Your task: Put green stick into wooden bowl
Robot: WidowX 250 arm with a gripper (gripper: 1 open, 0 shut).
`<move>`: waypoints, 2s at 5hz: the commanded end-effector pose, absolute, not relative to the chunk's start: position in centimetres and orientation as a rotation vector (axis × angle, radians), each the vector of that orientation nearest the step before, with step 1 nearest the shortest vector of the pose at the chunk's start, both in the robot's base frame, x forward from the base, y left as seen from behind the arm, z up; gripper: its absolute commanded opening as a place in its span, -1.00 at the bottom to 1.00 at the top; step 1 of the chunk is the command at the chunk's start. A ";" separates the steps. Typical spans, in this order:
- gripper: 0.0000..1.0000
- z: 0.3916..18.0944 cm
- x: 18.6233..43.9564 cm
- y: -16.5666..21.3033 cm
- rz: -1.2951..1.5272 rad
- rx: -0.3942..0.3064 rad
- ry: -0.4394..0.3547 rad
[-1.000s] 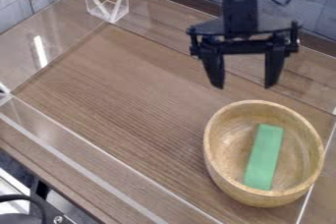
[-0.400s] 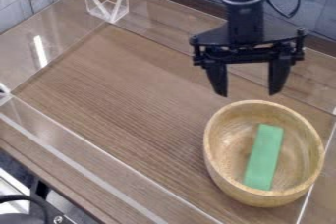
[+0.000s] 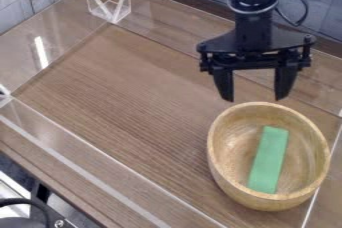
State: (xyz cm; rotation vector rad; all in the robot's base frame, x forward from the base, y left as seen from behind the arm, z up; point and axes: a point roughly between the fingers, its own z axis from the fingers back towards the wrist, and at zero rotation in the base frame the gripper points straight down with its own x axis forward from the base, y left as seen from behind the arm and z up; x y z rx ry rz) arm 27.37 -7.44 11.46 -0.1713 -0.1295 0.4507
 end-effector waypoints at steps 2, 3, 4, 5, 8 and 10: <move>1.00 13.7 29.0 -6.4 0.401 -0.188 -0.166; 1.00 13.7 28.3 -6.8 0.435 -0.178 -0.168; 1.00 13.7 27.6 -7.3 0.465 -0.167 -0.167; 1.00 14.2 26.7 -8.2 0.476 -0.170 -0.169; 1.00 12.0 26.5 -7.2 0.440 -0.190 -0.170; 1.00 13.3 26.2 -7.6 0.396 -0.190 -0.170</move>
